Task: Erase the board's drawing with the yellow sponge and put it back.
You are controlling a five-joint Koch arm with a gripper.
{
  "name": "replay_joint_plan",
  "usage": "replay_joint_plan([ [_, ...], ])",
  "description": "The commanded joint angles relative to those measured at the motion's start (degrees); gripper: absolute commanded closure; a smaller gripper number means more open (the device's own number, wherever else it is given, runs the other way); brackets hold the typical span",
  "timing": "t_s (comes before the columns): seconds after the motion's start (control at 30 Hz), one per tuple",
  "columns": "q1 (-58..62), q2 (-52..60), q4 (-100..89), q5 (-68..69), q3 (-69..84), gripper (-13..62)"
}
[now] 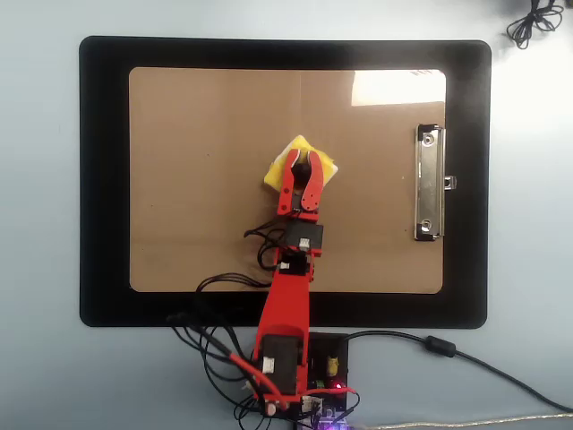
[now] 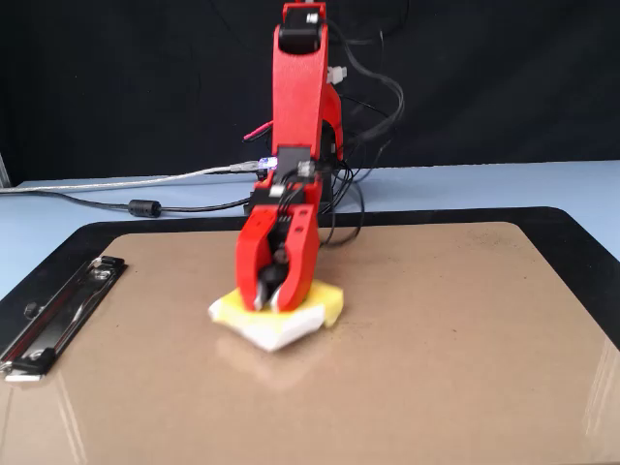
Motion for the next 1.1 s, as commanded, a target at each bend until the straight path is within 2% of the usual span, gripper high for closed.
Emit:
replay_joint_plan([
  [0.0, -6.42, 8.17, 0.44, -2.29, 7.29, 57.4],
  [0.2, -18.11, 22.24, 10.28, -10.63, 10.11, 57.4],
  [0.4, -32.96, 31.03, 27.69, -14.94, 3.34, 57.4],
  [0.5, -42.89, 29.79, 29.18, -16.35, -2.64, 57.4],
  [0.7, -52.03, 24.61, 29.09, -18.98, -6.68, 57.4],
  [1.0, -53.17, 16.26, 28.65, -18.63, -9.84, 57.1],
  [1.03, -53.53, 16.00, 28.74, -18.63, -10.20, 54.7],
  [1.07, -53.88, 16.00, 28.65, -18.54, -10.28, 47.6],
])
